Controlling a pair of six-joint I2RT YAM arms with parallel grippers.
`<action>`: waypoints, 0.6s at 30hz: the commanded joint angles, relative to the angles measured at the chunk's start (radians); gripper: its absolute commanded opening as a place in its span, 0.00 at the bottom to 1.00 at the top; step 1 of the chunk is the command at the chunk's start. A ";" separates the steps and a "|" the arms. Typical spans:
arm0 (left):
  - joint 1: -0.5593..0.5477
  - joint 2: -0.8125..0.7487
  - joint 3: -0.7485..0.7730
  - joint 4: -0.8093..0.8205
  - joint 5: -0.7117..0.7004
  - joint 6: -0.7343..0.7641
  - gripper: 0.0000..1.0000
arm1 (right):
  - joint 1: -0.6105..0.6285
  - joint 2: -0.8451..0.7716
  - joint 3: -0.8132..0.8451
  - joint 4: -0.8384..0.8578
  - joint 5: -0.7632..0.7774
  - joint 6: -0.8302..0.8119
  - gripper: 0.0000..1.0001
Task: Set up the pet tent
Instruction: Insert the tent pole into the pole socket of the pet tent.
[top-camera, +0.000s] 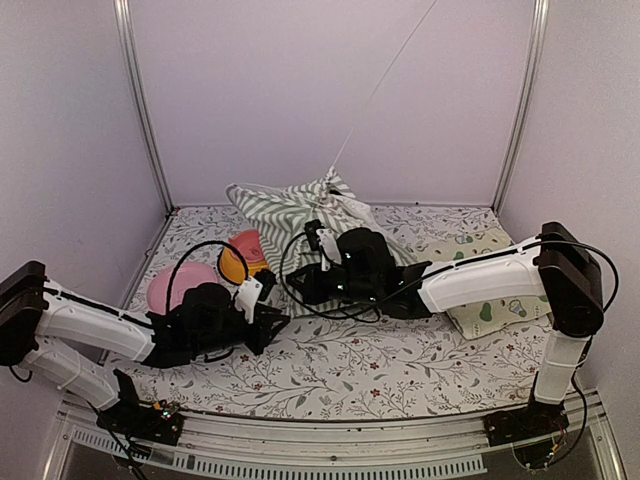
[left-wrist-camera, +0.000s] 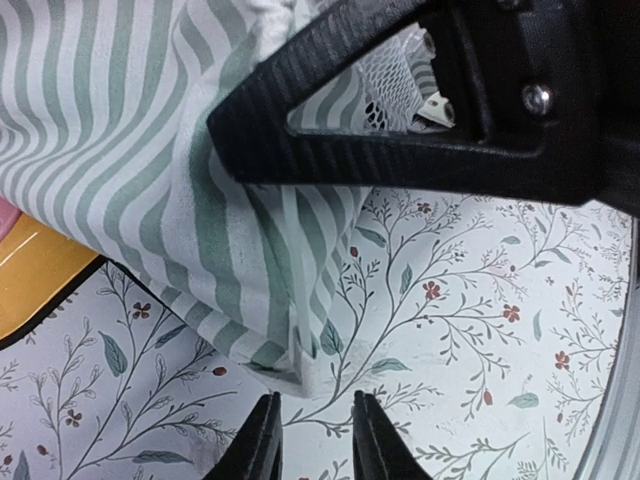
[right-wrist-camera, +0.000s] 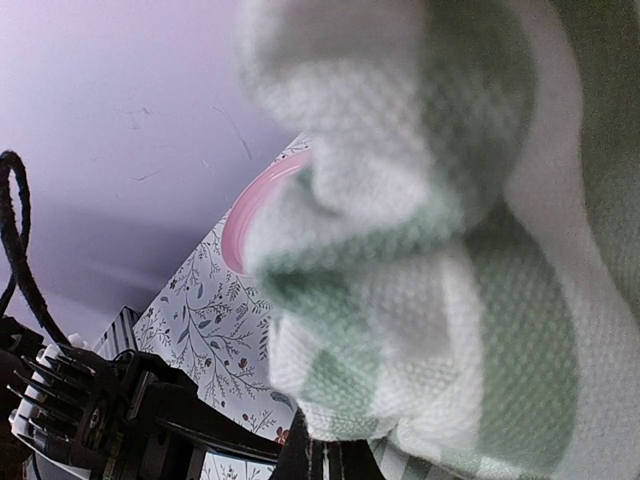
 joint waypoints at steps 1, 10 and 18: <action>0.003 0.016 0.014 0.047 -0.036 -0.007 0.27 | -0.004 0.015 0.016 -0.051 -0.038 0.031 0.00; 0.002 0.033 0.042 0.051 -0.031 0.009 0.24 | -0.005 0.012 0.016 -0.050 -0.035 0.029 0.00; 0.003 0.061 0.059 0.062 -0.036 0.011 0.22 | -0.004 0.012 0.016 -0.051 -0.036 0.030 0.00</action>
